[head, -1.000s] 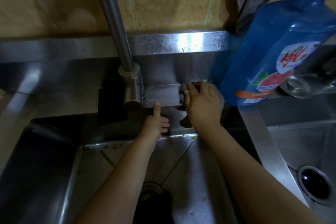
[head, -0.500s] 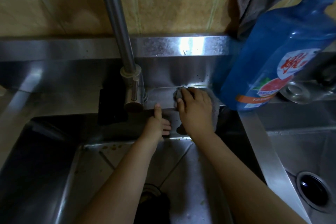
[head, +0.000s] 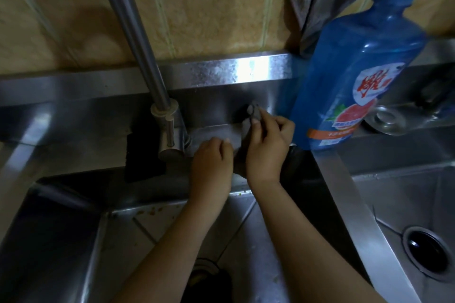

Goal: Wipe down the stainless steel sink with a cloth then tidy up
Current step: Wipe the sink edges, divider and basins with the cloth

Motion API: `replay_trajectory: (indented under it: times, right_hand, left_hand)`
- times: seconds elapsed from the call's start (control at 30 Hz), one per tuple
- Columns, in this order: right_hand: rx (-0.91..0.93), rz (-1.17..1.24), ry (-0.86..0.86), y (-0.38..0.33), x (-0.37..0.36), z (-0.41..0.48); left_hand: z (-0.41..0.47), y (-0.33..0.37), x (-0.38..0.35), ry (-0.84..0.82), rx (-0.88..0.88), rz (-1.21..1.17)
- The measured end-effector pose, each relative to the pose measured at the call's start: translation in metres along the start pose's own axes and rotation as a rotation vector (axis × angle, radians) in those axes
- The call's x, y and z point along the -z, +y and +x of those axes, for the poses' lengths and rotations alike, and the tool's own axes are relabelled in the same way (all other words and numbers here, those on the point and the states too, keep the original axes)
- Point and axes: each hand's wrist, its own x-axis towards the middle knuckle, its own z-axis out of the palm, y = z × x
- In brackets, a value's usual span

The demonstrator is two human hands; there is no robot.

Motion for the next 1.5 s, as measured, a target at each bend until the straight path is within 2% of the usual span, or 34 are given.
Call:
replay_trajectory:
  times: [0.1,0.23,0.43,0.6,0.7,0.77,0.9,1.0,1.17,1.23,1.5]
  right_hand:
    - [-0.077,0.101,0.059,-0.011,-0.003,0.015]
    - [-0.116,0.137,0.127,-0.017,-0.013,0.032]
    - [-0.165,-0.107,0.042,-0.004,-0.019,0.028]
    - [-0.144,-0.280,-0.067,0.001,-0.014,0.028]
    - [-0.022,-0.376,-0.162,0.003,-0.010,0.023]
    - [0.051,-0.339,-0.150,0.004,-0.007,0.018]
    - [0.033,-0.158,-0.003,-0.006,-0.004,0.023]
    - [-0.011,-0.222,-0.071,-0.003,-0.009,0.030]
    - [0.121,-0.353,-0.168,0.005,-0.014,0.019]
    - [0.101,-0.332,-0.171,0.003,-0.012,0.017]
    - [-0.081,0.048,-0.177,-0.002,0.016,0.008]
  left_hand:
    - [0.019,0.005,-0.003,0.034,-0.110,0.060]
    - [0.038,-0.005,-0.012,0.021,-0.164,0.235]
    - [0.040,-0.021,-0.019,-0.016,-0.197,0.232]
    - [0.043,-0.018,-0.015,-0.040,-0.116,0.155]
    - [0.045,-0.019,-0.015,-0.043,-0.118,0.148]
    - [0.046,-0.018,-0.014,-0.060,-0.109,0.138]
    - [0.049,-0.018,-0.012,-0.074,-0.110,0.149]
    - [0.047,-0.018,-0.011,-0.086,-0.111,0.158]
    - [0.048,-0.016,-0.011,-0.104,-0.087,0.135]
    - [0.048,-0.015,-0.010,-0.104,-0.074,0.109]
    - [0.033,-0.015,-0.005,-0.042,-0.078,-0.064]
